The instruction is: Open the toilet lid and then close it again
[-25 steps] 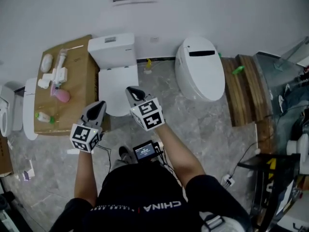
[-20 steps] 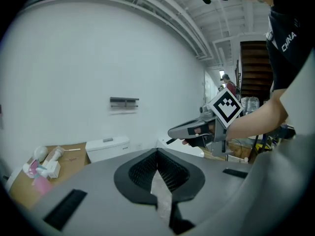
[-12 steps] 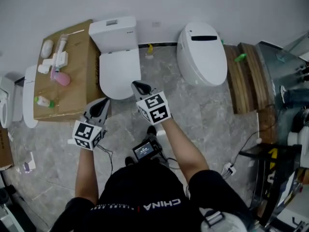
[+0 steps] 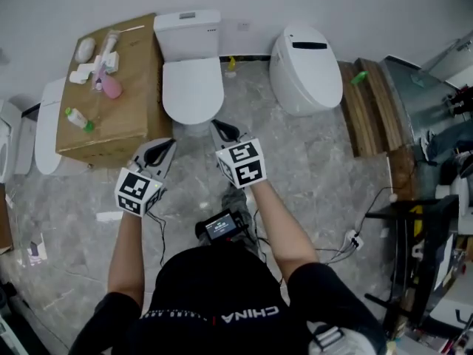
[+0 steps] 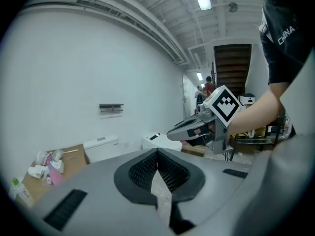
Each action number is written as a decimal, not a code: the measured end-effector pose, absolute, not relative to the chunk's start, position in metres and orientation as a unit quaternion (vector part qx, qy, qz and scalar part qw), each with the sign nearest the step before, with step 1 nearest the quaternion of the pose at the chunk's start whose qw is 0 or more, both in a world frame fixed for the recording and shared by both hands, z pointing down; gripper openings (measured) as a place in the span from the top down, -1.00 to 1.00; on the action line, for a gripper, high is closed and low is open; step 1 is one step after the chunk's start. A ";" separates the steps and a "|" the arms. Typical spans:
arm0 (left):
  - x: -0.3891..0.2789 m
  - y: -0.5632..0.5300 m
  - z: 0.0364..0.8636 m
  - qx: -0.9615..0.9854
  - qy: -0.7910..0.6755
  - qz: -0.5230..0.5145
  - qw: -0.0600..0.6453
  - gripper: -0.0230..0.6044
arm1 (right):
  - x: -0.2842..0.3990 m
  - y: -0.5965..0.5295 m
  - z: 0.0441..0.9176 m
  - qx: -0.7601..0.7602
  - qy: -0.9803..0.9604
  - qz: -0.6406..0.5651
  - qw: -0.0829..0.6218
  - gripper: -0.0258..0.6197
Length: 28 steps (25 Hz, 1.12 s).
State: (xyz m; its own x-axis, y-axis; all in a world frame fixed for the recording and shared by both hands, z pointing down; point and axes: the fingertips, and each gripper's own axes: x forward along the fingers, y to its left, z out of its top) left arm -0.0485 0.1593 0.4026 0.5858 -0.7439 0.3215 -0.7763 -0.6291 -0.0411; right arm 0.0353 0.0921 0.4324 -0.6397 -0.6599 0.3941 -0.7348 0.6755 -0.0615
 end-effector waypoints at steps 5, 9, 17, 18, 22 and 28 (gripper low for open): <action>-0.057 0.200 0.409 0.891 -0.422 0.155 0.066 0.90 | 0.042 0.142 0.426 0.396 -0.893 0.106 0.186 0.87; -0.056 0.215 0.411 0.887 -0.431 0.142 0.081 0.90 | 0.052 0.156 0.418 0.395 -0.892 0.100 0.193 0.88; -0.031 0.227 0.409 0.877 -0.453 0.132 0.093 0.90 | 0.078 0.183 0.413 0.375 -0.899 0.100 0.201 0.88; -0.025 0.230 0.409 0.875 -0.456 0.132 0.094 0.90 | 0.085 0.188 0.418 0.369 -0.900 0.104 0.205 0.88; -0.011 0.242 0.409 0.866 -0.474 0.129 0.098 0.90 | 0.106 0.203 0.429 0.352 -0.906 0.122 0.201 0.88; -0.005 0.249 0.401 0.861 -0.484 0.125 0.096 0.90 | 0.118 0.206 0.425 0.337 -0.915 0.111 0.194 0.88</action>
